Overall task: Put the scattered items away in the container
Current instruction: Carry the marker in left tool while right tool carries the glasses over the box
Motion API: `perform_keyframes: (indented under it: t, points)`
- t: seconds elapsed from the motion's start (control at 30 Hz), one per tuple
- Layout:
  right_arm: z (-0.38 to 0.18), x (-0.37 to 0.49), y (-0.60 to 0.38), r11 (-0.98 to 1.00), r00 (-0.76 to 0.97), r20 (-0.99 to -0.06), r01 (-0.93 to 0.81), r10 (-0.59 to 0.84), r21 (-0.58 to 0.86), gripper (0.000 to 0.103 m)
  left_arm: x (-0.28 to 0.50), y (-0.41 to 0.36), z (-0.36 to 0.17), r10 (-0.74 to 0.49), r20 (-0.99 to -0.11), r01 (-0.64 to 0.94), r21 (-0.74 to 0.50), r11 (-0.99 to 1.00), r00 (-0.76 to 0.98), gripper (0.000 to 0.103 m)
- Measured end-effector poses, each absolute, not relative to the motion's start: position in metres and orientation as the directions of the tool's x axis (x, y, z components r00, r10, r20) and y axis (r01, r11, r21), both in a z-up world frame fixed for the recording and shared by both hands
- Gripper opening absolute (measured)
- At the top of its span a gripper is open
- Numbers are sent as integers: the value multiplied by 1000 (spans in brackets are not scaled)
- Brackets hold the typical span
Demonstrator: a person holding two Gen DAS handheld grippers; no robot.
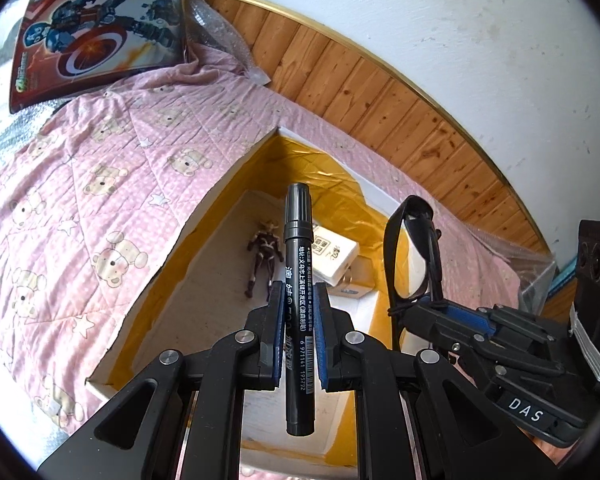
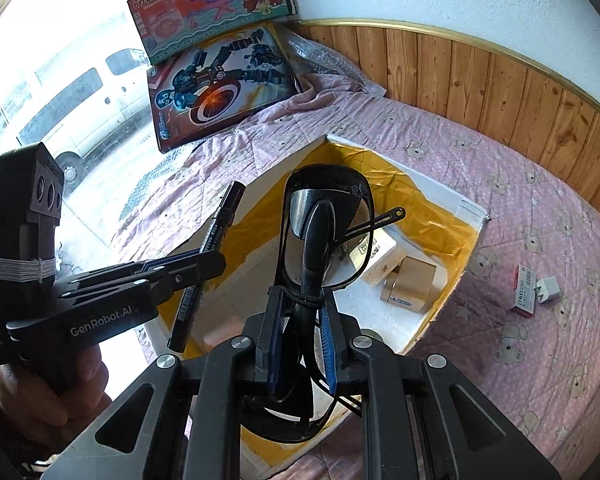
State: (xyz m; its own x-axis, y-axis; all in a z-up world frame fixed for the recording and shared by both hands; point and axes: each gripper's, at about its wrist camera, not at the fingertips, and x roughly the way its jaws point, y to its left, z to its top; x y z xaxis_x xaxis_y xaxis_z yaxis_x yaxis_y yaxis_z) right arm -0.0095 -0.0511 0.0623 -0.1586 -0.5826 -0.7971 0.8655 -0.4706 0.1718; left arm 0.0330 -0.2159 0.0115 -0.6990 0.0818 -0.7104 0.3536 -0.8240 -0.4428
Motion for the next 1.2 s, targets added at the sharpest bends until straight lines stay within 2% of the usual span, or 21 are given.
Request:
perform_keyframes:
  t: [0.4,0.73,1.2]
  points:
    - [20,8,-83,-347,-52,-881,929,-470,130,18,6,-234,-5,115,-784,336,-388,-858,-610,13]
    - [2,20,-100,-255,-32,-921,964,-387,74,19,-30,-239,-20,95,-868,315,-275,-908,-487,13]
    - [-15,14,-107,-238,9,-944,967,-330,93,19,-60,-240,-37,92,-909,311,-232,-921,-407,13]
